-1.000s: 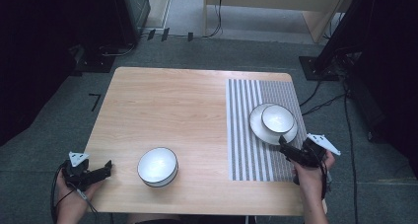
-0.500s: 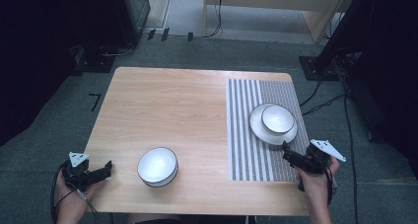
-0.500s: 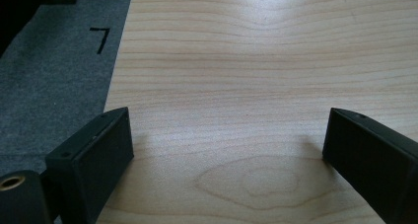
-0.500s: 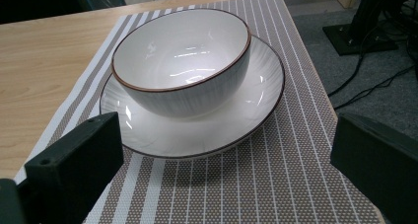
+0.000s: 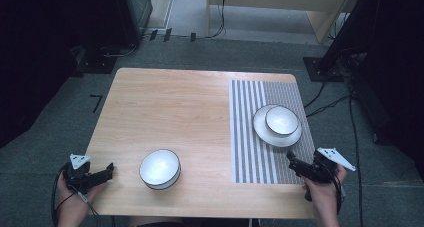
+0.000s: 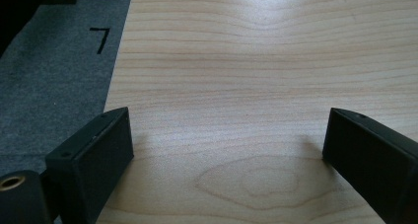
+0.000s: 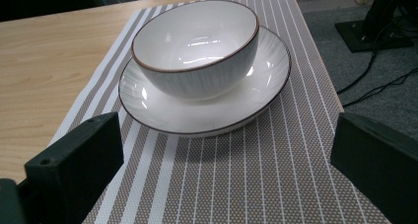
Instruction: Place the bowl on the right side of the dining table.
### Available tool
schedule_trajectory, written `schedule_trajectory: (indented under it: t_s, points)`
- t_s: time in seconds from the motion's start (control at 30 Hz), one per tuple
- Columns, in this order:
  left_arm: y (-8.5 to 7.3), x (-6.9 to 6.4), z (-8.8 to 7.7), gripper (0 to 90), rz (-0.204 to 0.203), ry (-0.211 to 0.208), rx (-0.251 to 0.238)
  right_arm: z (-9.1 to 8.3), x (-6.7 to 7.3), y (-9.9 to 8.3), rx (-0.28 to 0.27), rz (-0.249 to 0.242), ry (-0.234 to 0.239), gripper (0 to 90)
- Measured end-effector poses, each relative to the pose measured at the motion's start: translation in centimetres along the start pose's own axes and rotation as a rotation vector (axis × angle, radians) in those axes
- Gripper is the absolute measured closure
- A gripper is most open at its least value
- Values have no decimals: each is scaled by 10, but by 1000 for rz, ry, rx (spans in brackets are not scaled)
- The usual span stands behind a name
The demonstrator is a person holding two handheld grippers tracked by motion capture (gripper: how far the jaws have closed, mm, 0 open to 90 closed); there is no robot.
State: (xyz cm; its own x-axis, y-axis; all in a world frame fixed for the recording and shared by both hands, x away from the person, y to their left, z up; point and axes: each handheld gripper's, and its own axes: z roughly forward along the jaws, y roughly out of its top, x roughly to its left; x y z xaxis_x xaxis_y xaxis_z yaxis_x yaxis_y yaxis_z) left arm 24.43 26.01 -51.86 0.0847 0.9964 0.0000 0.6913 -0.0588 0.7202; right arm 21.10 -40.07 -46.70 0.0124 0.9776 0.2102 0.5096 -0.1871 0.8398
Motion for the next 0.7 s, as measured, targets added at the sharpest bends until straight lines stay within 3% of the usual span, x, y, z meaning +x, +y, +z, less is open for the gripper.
schedule_trajectory:
  t_s: [0.7]
  points:
    - [0,0,0,47,0,0,0,-7,-14,-26,62,-46,-16,0]
